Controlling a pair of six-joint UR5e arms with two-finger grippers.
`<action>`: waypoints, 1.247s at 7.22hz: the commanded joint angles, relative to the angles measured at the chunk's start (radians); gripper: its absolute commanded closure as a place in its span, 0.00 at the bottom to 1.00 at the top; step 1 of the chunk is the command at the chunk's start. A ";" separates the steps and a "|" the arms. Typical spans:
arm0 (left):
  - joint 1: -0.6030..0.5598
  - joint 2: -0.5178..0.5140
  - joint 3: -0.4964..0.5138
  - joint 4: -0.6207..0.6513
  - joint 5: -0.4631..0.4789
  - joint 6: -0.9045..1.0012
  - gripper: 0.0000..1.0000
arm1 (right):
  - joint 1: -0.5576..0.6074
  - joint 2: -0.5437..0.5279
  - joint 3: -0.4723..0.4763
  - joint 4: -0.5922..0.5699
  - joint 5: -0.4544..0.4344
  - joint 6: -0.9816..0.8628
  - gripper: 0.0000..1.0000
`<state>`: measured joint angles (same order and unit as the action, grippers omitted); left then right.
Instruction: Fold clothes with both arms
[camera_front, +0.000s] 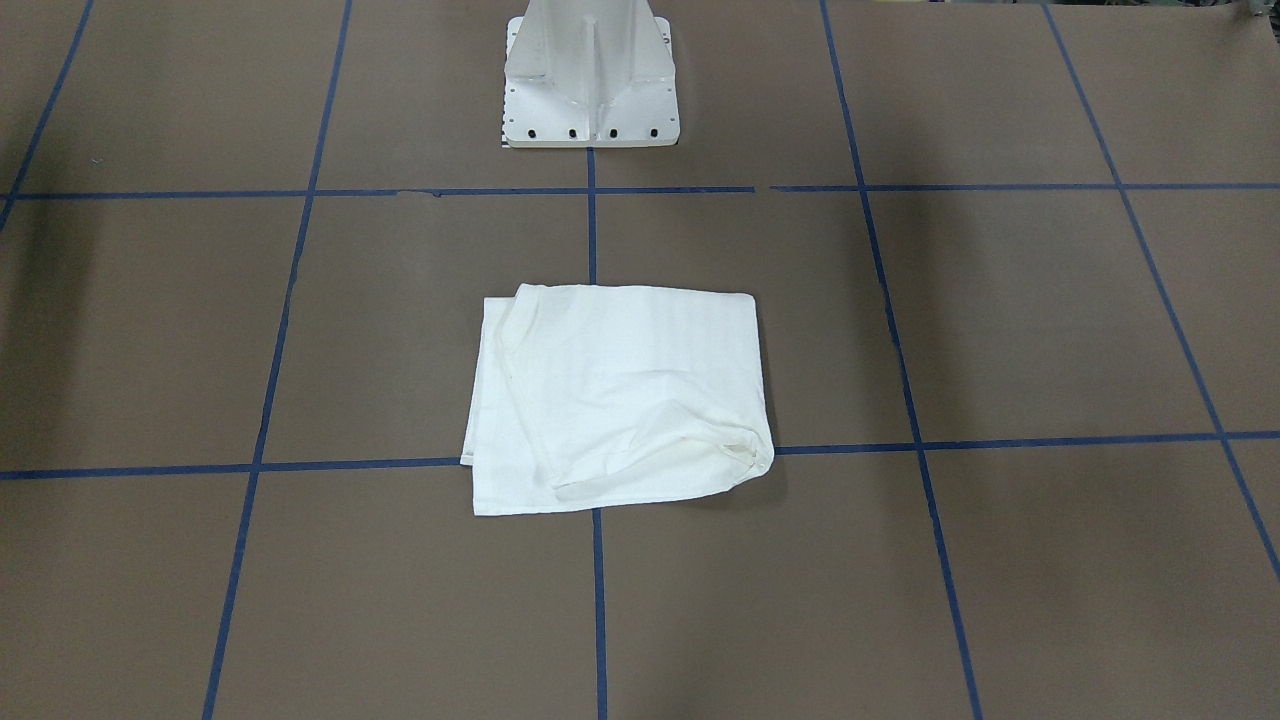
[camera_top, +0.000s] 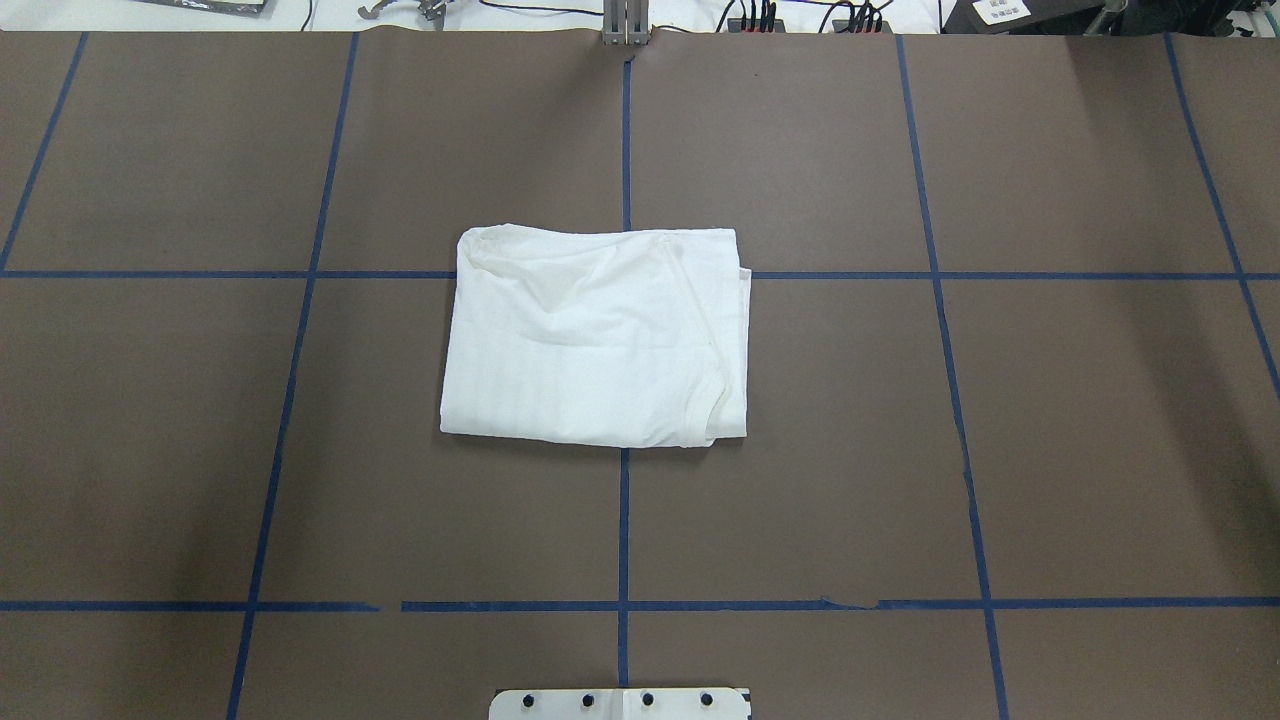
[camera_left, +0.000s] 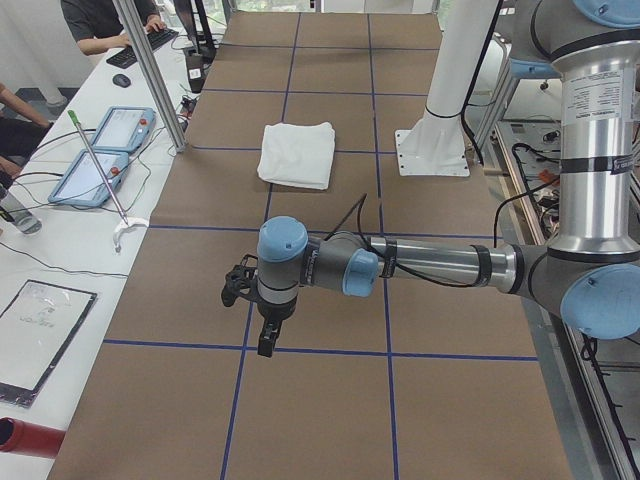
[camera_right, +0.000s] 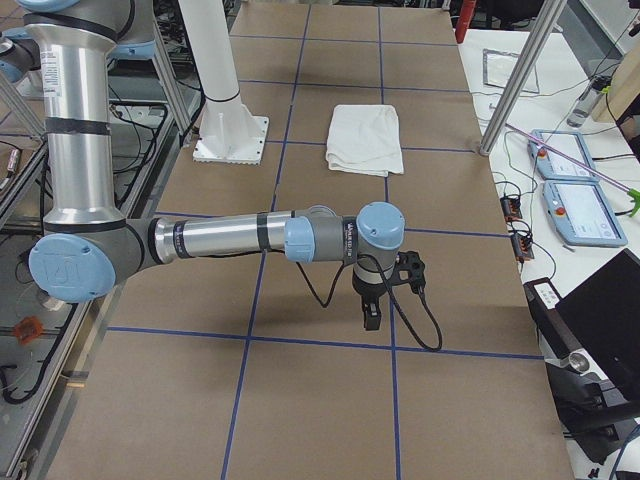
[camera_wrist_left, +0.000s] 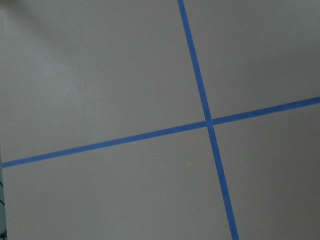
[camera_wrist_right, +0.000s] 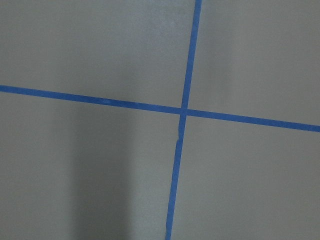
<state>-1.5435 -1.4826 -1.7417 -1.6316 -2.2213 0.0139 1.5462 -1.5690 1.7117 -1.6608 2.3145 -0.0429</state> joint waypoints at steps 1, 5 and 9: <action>0.000 -0.001 -0.019 0.100 -0.061 0.001 0.01 | 0.017 0.010 -0.001 -0.065 0.023 0.003 0.00; 0.000 -0.001 -0.022 0.091 -0.061 0.004 0.01 | 0.063 -0.043 -0.046 -0.067 0.083 -0.003 0.00; 0.000 -0.001 -0.019 0.088 -0.061 0.004 0.01 | 0.080 -0.052 -0.030 -0.053 0.062 -0.003 0.00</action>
<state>-1.5432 -1.4838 -1.7624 -1.5419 -2.2826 0.0180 1.6253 -1.6188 1.6795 -1.7146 2.3841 -0.0470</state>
